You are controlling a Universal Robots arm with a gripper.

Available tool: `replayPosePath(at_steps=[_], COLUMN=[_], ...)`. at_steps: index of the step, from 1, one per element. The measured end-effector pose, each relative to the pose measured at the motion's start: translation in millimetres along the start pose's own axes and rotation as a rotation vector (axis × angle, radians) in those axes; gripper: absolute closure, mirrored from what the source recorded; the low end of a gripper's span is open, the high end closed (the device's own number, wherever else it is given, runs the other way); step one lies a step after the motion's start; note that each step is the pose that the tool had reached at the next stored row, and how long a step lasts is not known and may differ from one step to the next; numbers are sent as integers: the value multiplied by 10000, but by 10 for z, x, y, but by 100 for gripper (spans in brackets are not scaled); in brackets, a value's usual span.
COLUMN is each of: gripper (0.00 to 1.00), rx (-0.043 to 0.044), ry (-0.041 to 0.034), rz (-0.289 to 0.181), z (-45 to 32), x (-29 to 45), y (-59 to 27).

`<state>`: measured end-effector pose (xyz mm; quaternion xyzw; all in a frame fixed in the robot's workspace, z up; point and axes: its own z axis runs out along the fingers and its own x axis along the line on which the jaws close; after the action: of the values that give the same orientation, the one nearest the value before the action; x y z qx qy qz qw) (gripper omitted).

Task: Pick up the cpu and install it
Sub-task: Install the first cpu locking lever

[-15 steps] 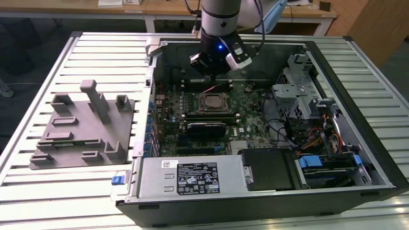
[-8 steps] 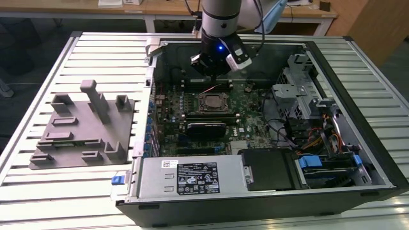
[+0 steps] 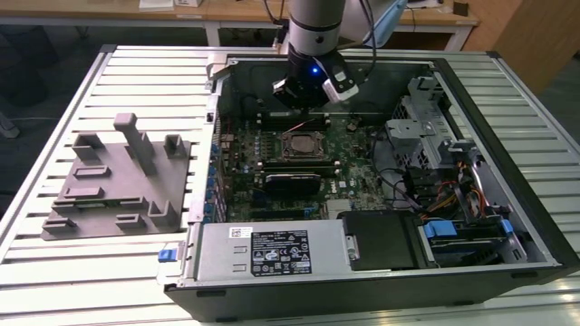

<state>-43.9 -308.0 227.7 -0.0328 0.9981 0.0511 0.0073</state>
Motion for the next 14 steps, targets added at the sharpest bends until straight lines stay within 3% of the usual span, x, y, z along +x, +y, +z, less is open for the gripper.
replayPosePath(at_steps=[14], gripper=[89], rx=[7], ry=[0], rz=[-8], z=[87], x=[-75], y=[-10])
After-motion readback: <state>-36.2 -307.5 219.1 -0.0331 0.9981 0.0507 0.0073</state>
